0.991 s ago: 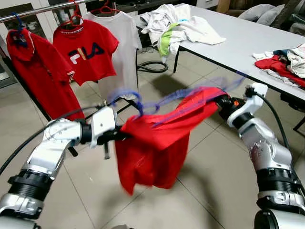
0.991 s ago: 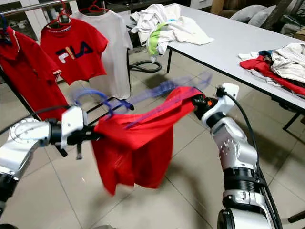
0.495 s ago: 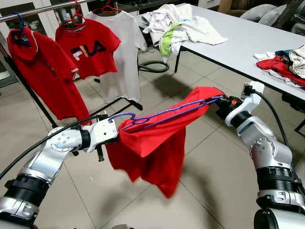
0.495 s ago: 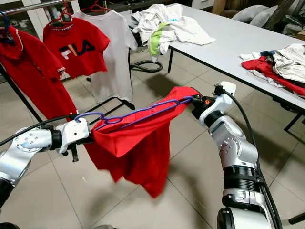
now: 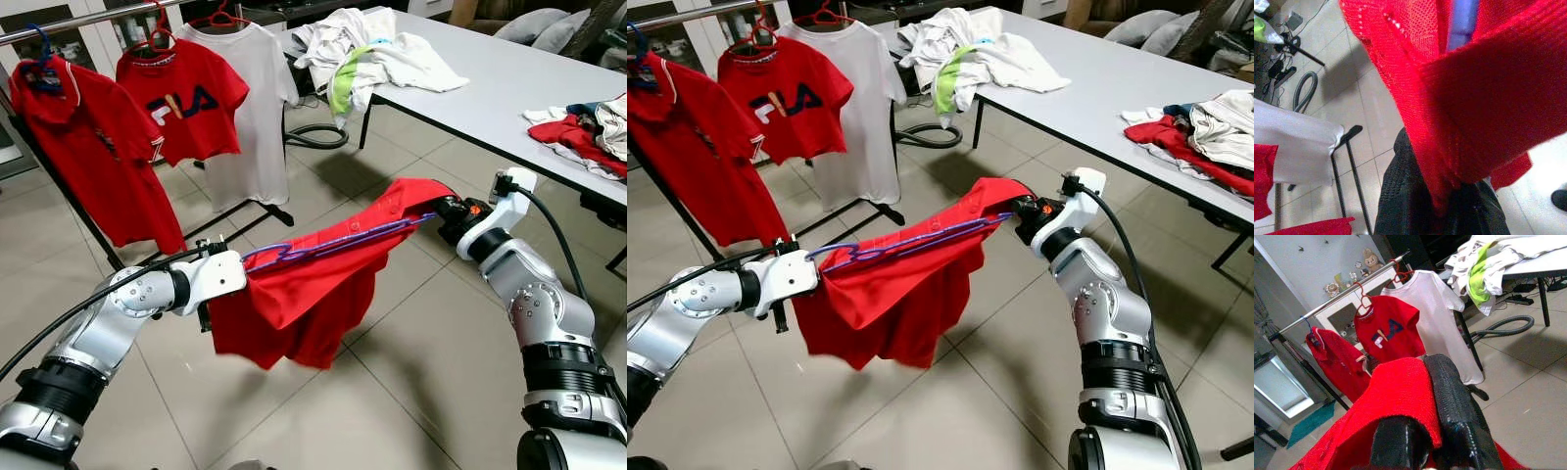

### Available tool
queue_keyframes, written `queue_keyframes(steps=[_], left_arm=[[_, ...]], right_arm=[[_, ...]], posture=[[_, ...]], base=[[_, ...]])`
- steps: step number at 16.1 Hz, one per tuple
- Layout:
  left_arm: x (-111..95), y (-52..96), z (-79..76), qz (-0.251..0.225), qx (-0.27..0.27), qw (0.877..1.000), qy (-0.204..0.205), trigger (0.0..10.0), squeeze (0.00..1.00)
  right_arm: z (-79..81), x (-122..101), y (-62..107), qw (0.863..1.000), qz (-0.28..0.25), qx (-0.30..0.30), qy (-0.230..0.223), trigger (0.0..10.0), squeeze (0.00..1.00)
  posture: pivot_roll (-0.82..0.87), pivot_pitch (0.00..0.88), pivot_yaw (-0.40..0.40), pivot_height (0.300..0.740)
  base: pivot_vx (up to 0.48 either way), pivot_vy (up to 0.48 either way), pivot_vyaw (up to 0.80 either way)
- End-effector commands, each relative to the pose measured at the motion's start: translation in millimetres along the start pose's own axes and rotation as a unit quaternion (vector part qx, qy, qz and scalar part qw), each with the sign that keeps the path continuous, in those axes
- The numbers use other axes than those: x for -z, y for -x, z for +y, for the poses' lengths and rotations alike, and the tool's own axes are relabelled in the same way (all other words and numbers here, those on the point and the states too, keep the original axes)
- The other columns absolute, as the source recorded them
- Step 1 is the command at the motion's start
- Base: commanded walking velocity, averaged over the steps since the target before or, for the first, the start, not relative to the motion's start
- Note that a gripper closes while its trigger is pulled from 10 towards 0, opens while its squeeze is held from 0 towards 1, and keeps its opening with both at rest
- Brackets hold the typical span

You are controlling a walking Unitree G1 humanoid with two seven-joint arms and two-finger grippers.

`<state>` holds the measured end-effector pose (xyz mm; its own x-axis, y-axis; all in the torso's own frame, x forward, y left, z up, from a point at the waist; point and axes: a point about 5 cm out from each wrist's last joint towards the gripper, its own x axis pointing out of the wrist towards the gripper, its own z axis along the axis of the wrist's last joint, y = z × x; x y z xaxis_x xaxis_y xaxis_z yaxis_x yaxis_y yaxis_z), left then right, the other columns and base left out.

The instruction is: Hang hanger

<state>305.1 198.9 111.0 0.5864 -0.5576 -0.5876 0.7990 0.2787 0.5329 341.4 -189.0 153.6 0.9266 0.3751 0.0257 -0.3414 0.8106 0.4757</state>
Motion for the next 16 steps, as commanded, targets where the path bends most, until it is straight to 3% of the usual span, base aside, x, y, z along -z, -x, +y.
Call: queue_keyframes(steps=[1,3,6,11,16], left_arm=[[14.8,5.2,1.9,0.045,-0.004,0.999,0.004,0.0,0.00],[18.6,4.7,11.8,0.068,-0.063,0.996,0.015,0.0,0.00],[14.9,1.7,21.7,0.058,-0.133,0.989,0.016,0.0,0.00],[17.1,-10.4,22.7,0.077,-0.142,0.987,0.008,0.0,0.00],[18.1,-25.1,29.8,0.118,-0.150,0.982,0.007,0.0,0.00]], right_arm=[[0.8,-20.4,0.6,0.999,-0.038,0.005,0.008,0.0,0.00],[2.5,-19.5,0.4,0.999,-0.038,0.002,0.007,0.0,0.00],[5.7,-14.1,0.5,0.999,-0.032,-0.005,0.005,0.0,0.00],[19.0,-9.2,-2.8,0.999,-0.021,-0.032,0.008,0.0,0.00],[59.8,5.0,-3.5,0.993,0.021,-0.103,0.046,0.0,0.00]], posture=[[-0.03,0.000,0.038,0.740],[-0.03,0.000,0.040,0.740],[-0.03,0.000,0.040,0.740],[-0.03,0.000,0.038,0.740],[-0.04,0.000,0.046,0.740]], base=[[0.000,0.000,0.00],[0.000,0.000,0.00],[0.000,0.000,0.00],[0.000,0.000,0.00],[0.000,0.000,0.00]])
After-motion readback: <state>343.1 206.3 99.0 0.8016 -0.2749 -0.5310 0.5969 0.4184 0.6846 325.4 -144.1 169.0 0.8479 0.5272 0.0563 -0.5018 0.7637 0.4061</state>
